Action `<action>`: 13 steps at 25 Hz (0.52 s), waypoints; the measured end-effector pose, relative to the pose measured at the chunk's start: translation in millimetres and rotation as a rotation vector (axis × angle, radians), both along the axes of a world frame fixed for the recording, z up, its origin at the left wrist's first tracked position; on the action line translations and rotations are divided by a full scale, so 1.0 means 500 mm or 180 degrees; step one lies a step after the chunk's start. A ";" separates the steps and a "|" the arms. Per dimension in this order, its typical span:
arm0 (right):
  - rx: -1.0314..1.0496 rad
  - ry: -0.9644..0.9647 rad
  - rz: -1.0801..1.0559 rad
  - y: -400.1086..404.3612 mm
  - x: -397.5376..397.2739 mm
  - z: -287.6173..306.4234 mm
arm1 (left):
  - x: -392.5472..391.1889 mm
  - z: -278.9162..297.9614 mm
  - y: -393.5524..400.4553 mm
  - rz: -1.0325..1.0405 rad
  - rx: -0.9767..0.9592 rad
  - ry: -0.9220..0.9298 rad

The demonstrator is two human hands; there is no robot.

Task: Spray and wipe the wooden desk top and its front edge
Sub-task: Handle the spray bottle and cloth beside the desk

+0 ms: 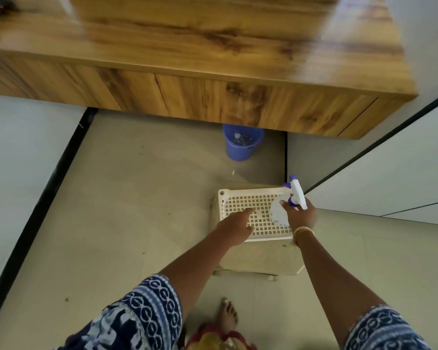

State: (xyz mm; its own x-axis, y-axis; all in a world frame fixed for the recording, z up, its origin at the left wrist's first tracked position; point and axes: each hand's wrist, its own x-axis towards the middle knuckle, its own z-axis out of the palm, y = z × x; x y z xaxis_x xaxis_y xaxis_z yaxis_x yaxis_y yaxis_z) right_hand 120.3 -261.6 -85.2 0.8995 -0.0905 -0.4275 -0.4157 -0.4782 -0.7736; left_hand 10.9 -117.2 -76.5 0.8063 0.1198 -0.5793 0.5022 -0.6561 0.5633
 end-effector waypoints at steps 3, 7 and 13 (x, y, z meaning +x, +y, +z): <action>-0.0107 -0.0051 0.0151 -0.012 0.003 -0.021 | -0.011 -0.017 -0.003 -0.0010 -0.0009 0.0036; -0.0313 -0.0039 0.0274 -0.020 0.002 -0.039 | -0.014 -0.022 0.006 0.0345 -0.0189 0.0061; -0.0927 0.0864 0.0779 0.007 -0.052 0.013 | -0.052 0.080 0.047 0.0536 -0.0210 -0.0055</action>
